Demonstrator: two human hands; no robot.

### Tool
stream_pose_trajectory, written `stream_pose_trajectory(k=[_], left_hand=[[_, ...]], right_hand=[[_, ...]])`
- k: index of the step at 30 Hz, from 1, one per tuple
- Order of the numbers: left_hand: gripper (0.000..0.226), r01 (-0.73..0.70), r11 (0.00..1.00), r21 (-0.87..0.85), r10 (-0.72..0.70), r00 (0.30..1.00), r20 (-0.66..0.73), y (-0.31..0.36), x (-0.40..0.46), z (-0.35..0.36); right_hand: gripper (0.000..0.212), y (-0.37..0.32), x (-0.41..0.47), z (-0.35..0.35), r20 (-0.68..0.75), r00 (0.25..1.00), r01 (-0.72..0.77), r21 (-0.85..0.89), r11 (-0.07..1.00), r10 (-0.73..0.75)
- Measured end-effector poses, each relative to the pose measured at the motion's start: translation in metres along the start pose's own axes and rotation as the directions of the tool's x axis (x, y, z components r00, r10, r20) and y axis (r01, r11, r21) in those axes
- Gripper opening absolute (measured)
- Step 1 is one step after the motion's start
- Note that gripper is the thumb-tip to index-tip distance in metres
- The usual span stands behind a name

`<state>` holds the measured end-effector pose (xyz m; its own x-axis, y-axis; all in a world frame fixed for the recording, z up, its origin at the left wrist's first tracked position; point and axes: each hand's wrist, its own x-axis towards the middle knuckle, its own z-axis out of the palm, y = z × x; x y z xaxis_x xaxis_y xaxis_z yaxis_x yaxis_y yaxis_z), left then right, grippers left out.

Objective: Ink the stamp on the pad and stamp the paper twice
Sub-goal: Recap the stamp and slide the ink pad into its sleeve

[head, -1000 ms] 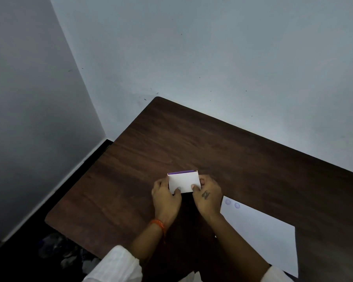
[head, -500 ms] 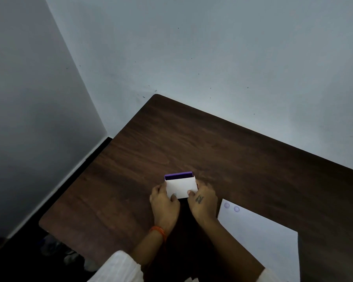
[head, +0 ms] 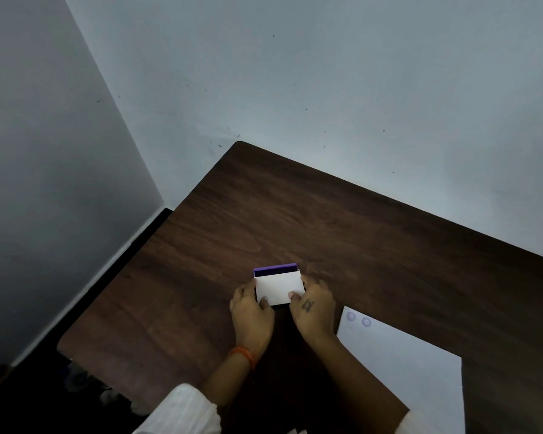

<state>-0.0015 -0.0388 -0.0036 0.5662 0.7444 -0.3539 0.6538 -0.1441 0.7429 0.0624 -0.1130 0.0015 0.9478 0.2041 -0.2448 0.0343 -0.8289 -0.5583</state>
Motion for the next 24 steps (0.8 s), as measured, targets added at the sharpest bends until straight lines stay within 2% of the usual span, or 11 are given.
stream_pose_trajectory(k=[14, 24], left_hand=[[0.026, -0.009, 0.999, -0.049, 0.006, 0.998, -0.061, -0.003, 0.015, -0.009], [0.027, 0.019, 0.998, -0.061, -0.023, 0.998, -0.058, -0.001, 0.024, -0.015]], right_hand=[[0.049, 0.002, 0.011, -0.001, 0.039, 0.999, 0.005, -0.038, 0.999, -0.003], [0.047, 0.0, 0.017, -0.004, 0.058, 0.997, 0.048, -0.083, 0.995, -0.043]])
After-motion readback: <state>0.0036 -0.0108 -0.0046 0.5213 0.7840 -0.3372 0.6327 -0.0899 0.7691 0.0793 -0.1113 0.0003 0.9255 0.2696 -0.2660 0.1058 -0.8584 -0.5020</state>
